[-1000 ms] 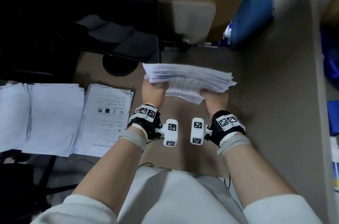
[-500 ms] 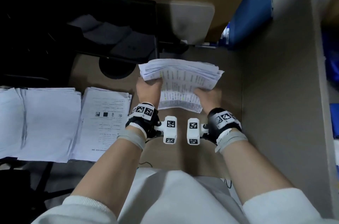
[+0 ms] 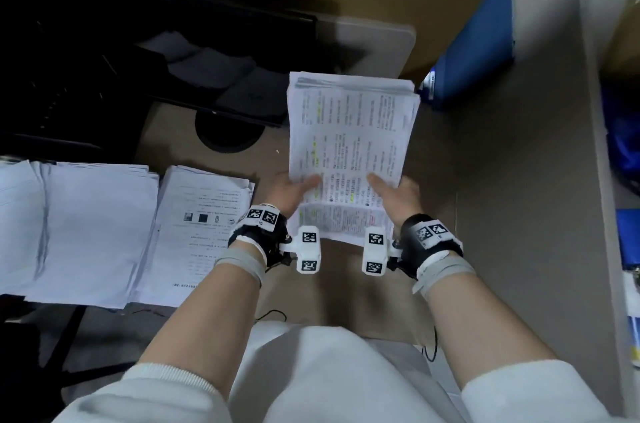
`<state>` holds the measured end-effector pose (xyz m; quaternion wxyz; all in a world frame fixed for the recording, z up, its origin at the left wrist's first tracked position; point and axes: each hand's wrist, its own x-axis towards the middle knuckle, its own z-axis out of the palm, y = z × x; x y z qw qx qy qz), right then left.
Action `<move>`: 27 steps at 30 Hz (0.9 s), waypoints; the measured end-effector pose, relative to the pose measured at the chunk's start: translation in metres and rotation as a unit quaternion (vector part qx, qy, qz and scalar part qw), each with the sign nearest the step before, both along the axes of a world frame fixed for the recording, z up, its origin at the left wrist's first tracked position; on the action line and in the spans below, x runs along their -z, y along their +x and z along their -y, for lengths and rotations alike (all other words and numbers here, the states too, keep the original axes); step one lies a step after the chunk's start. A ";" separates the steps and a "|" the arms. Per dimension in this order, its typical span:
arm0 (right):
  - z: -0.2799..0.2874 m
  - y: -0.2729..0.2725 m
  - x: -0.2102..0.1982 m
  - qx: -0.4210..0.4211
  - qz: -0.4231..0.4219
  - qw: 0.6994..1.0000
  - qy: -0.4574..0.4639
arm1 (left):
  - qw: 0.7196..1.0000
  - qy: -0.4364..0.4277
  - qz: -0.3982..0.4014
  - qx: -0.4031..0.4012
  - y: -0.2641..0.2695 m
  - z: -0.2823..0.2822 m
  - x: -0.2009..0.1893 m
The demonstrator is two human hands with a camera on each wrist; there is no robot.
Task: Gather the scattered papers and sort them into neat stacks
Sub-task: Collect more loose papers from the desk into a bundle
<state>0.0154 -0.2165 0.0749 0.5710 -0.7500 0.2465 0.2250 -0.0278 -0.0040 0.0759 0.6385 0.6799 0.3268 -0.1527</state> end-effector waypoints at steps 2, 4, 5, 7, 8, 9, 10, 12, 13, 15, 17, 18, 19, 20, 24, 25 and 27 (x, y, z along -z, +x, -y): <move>-0.003 -0.002 -0.009 0.005 0.007 1.000 0.021 | 0.999 0.002 0.026 -0.042 -0.002 -0.003 -0.006; -0.008 -0.008 -0.020 -0.020 0.011 0.999 0.027 | 0.994 -0.026 0.062 -0.090 -0.007 -0.006 -0.018; -0.010 -0.011 -0.026 -0.039 0.016 0.999 0.029 | 0.990 -0.039 0.077 -0.110 -0.007 -0.008 -0.022; -0.014 -0.015 -0.035 -0.067 0.039 0.996 0.039 | 0.985 -0.040 0.106 -0.132 -0.009 -0.013 -0.031; -0.018 -0.018 -0.042 -0.081 0.054 0.994 0.040 | 0.983 -0.033 0.121 -0.134 -0.014 -0.015 -0.038; -0.022 -0.020 -0.048 -0.092 0.065 0.993 0.036 | 0.982 -0.026 0.133 -0.134 -0.019 -0.017 -0.043; -0.027 -0.022 -0.053 -0.102 0.077 0.991 0.033 | 0.980 -0.021 0.144 -0.135 -0.025 -0.018 -0.049; -0.036 -0.028 -0.062 -0.116 0.094 0.988 0.033 | 0.976 -0.008 0.164 -0.145 -0.039 -0.020 -0.058; -0.040 -0.032 -0.065 -0.120 0.097 0.987 0.041 | 0.973 -0.001 0.175 -0.153 -0.048 -0.021 -0.063; -0.049 -0.048 -0.073 -0.148 0.102 0.982 0.063 | 0.964 0.024 0.194 -0.180 -0.075 -0.024 -0.072; -0.056 -0.064 -0.076 -0.177 0.135 0.973 0.069 | 0.959 0.051 0.201 -0.193 -0.100 -0.032 -0.078; -0.061 -0.075 -0.077 -0.190 0.150 0.968 0.068 | 0.955 0.065 0.200 -0.209 -0.115 -0.036 -0.079; -0.067 -0.086 -0.074 -0.198 0.161 0.964 0.066 | 0.952 0.075 0.191 -0.227 -0.133 -0.041 -0.080; -0.072 -0.096 -0.074 -0.202 0.169 0.963 0.058 | 0.951 0.078 0.180 -0.241 -0.146 -0.046 -0.079; -0.102 -0.136 -0.077 -0.205 0.201 0.957 0.045 | 0.953 0.069 0.174 -0.238 -0.201 -0.065 -0.080; -0.110 -0.144 -0.080 -0.218 0.212 0.952 0.045 | 0.951 0.084 0.188 -0.230 -0.213 -0.069 -0.084; -0.129 -0.157 -0.089 -0.261 0.215 0.939 0.066 | 0.948 0.137 0.196 -0.211 -0.231 -0.078 -0.090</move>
